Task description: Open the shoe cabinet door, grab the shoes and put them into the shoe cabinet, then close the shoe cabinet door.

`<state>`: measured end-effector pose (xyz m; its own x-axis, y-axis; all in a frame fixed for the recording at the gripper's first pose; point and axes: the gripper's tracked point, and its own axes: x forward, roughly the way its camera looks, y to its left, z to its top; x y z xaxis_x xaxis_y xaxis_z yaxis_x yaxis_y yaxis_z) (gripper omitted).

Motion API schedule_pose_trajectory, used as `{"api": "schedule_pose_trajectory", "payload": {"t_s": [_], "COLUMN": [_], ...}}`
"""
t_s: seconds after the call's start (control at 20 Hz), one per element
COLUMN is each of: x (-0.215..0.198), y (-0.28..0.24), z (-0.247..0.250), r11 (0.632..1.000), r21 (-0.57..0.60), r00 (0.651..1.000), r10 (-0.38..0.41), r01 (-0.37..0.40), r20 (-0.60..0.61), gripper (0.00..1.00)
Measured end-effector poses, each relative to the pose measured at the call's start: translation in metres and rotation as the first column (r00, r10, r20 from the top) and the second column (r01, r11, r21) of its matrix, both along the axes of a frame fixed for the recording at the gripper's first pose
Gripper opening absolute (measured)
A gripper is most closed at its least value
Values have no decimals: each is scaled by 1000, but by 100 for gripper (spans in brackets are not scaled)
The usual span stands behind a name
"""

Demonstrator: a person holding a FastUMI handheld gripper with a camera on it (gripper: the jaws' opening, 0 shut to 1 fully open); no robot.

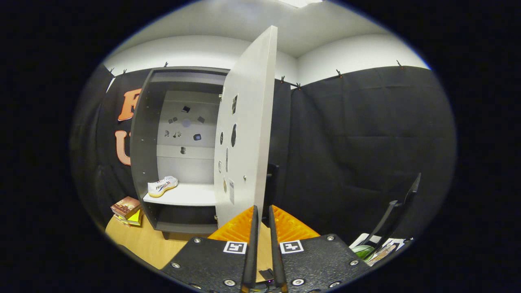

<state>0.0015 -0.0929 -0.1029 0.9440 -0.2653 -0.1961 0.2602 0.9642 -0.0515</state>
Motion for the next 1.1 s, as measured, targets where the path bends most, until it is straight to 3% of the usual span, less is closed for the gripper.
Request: {"api": "schedule_pose_trajectory", "payload": {"t_s": [0.15,0.2,0.4,0.6,0.8,1.1], "x": [-10,-12,-12,-4,9,28], "y": [7,12,48,96,143,191], "z": [14,18,19,-4,-48,-173], "r11": [999,998,996,982,958,928], "r21": [-47,-56,-49,-17,10,33], "r00": [999,999,994,981,958,914], "r10": [7,15,83,187,286,371], "r01": [-6,-13,-79,-186,-286,-370], "r20": [35,45,72,56,8,-163], "gripper": [41,57,81,92,94,95]}}
